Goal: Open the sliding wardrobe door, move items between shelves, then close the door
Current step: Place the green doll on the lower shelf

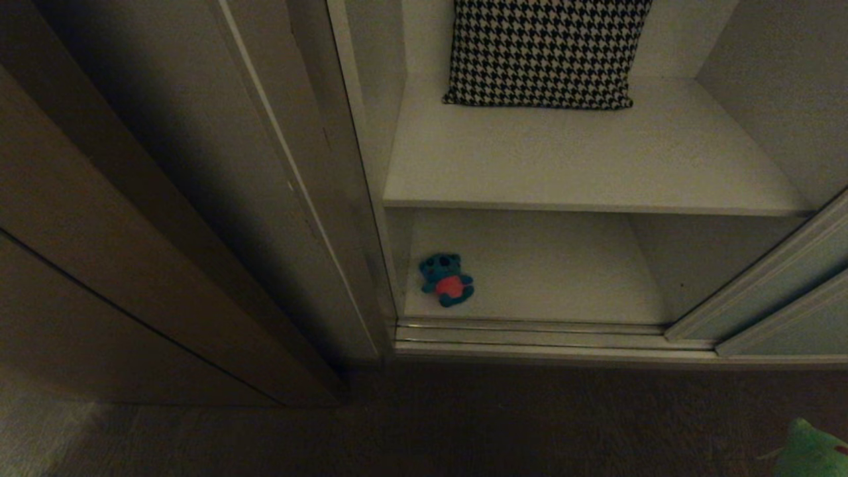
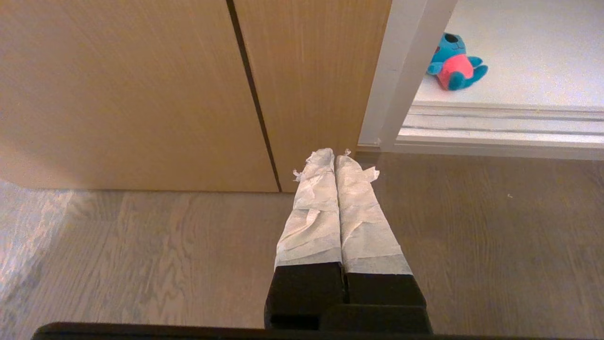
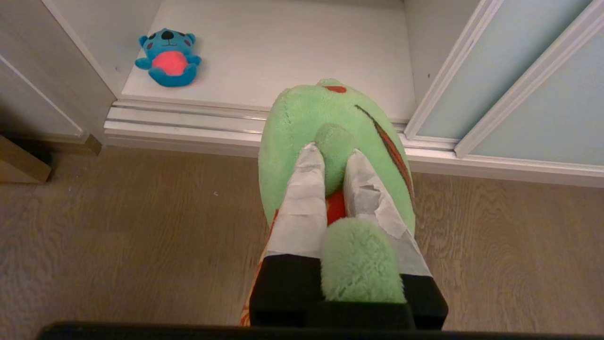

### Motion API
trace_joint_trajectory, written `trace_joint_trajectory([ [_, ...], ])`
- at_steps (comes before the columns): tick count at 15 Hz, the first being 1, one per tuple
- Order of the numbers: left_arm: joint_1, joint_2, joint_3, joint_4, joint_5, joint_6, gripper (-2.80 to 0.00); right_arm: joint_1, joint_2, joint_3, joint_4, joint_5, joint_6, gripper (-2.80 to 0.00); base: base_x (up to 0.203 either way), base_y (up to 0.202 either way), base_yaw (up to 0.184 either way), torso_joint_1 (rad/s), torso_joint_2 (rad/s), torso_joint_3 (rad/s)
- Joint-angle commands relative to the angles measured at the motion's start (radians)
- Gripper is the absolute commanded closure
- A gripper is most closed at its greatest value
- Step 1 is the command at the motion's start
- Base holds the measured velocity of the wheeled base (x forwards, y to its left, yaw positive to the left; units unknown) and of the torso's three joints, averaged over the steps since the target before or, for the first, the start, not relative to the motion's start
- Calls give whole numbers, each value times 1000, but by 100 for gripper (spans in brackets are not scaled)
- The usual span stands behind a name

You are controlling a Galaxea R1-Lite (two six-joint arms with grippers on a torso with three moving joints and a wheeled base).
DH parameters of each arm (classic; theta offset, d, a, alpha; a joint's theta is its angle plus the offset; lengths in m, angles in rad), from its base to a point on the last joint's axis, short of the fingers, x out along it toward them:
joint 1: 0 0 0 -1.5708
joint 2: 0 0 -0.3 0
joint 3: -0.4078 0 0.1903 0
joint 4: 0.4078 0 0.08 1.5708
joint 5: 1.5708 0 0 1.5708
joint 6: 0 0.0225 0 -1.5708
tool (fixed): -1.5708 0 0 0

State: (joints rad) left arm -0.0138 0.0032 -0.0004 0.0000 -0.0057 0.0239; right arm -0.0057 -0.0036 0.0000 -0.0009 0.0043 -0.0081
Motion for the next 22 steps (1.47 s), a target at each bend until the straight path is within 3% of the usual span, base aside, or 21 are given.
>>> trace_joint_trajectory([
  [1,0,1,0,0,0,1,0,0,2,0,0,0,-1,0,0,0,0,0,0,0],
  [22,0,1,0,0,4,-12,0,0,2,0,0,0,-1,0,0,0,0,0,0,0],
])
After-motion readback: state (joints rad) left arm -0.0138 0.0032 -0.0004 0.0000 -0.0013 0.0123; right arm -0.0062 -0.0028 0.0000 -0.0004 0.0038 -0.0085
